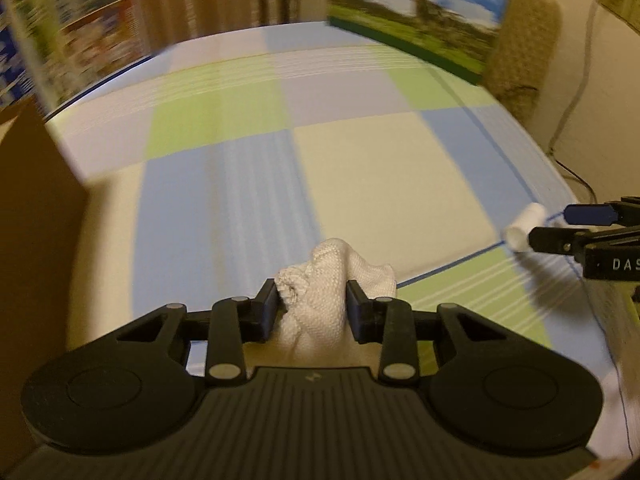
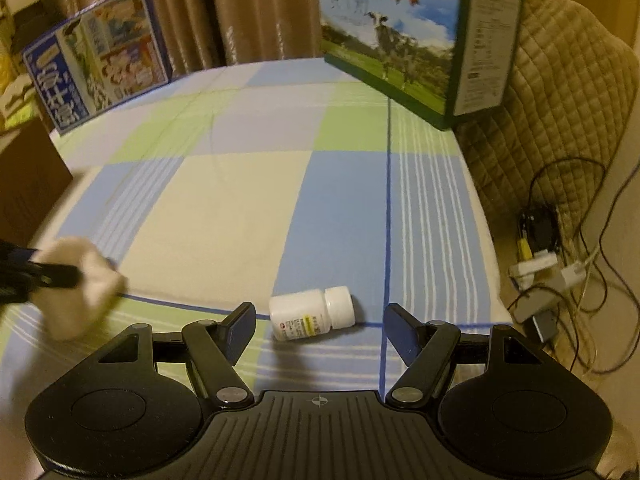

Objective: Organize objects
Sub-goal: 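Grasp the white towel with the left tool while the right tool grasps the white pill bottle, then carry the white towel with the left tool while the right tool carries the pill bottle over the box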

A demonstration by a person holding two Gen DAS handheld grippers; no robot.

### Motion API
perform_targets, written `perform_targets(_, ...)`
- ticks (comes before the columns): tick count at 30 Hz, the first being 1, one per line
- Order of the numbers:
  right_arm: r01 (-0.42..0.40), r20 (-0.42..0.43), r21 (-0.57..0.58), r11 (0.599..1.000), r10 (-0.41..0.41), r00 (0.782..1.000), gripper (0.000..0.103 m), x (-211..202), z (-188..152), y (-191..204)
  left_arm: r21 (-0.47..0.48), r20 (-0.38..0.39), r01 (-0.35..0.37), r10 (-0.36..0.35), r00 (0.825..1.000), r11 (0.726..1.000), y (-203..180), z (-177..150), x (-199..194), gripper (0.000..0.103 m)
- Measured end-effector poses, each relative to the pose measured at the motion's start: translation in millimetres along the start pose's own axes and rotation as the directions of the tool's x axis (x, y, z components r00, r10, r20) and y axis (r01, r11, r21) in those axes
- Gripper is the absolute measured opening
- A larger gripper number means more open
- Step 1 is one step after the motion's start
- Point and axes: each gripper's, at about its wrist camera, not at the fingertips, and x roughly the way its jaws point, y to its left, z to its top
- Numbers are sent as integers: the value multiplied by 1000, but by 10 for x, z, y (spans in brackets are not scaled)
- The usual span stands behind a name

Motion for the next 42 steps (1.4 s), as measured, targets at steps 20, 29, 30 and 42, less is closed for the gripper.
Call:
perform_targets(20,-78,-43,-13,997,78,996,44,-13,-201,247,-116,-20,0,-2,1000,993,307,-142,-100,32)
perform_targets(29,-141,-76,-5,990,140,987,44,-233,-449,550,-138,-46,16,-22,999,990,258,-339,-272,29)
perform_targets(30,-154,-81,-9,988,153,985,44,-268,-481,589,-141,-51,17,-25,998,990,247,-375,-302,29)
perform_targets(42,-252,-95,-58,966,246,965,44,-651,-794,1030,-165,-106,28,-46,993,986,128,-977,-777,29)
